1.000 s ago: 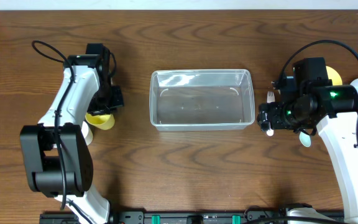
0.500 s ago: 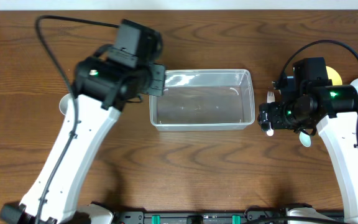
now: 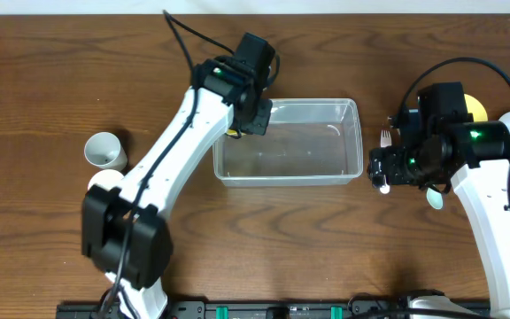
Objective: Pack container
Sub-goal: 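Carry the yellow cup into the container's back-left corner and release, then move the left gripper to the grey cup and grasp its rim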
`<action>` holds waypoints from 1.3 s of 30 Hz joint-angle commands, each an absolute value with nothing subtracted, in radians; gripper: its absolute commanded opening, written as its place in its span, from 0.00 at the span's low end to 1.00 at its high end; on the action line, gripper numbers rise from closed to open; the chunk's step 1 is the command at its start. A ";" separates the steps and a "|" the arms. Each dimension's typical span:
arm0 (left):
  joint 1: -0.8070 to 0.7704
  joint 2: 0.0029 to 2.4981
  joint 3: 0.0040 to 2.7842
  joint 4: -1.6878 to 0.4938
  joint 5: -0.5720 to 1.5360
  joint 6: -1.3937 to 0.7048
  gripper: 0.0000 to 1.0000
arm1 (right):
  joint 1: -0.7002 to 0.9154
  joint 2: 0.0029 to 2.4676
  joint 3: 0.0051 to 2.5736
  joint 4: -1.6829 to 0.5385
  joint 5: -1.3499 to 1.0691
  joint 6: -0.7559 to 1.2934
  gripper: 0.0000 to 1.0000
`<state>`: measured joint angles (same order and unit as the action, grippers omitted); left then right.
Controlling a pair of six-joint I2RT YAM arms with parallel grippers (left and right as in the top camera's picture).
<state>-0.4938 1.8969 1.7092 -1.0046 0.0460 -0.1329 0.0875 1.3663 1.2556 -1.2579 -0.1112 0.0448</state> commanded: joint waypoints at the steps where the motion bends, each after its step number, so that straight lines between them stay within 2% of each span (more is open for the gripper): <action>1: -0.494 1.943 1.704 -0.988 0.044 -0.124 0.06 | 0.099 1.369 1.274 -1.263 -0.102 0.044 0.90; 19: -0.493 2.072 1.704 -0.933 -0.065 -0.105 0.06 | 0.099 1.369 1.274 -1.272 -0.101 0.044 0.90; 21: -0.493 2.072 1.704 -0.933 -0.065 -0.105 0.17 | 0.099 1.369 1.274 -1.272 -0.101 0.044 0.90; 23: -0.493 2.070 1.704 -0.936 -0.065 -0.105 0.35 | 0.099 1.369 1.274 -1.272 -0.101 0.044 0.90; 25: -0.494 2.057 1.704 -0.942 -0.065 -0.105 0.39 | 0.099 1.369 1.274 -1.273 -0.101 0.044 0.90; 28: -0.495 2.008 1.704 -0.953 -0.065 -0.105 0.54 | 0.099 1.369 1.274 -1.272 -0.101 0.044 0.91; 31: -0.494 1.911 1.704 -0.987 -0.066 -0.105 0.64 | 0.099 1.369 1.274 -1.272 -0.101 0.043 0.92; 36: -0.451 1.705 1.704 -1.066 -0.149 -0.141 0.71 | 0.099 1.369 1.274 -1.274 -0.101 0.017 0.95; 39: -0.368 1.596 1.704 -1.110 -0.149 -0.147 0.72 | 0.099 1.369 1.274 -1.276 -0.101 0.010 0.95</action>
<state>-0.4400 1.6783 1.6978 -1.0824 -0.0978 -0.1234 0.0875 1.3663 1.2560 -1.2728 -0.1074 0.0334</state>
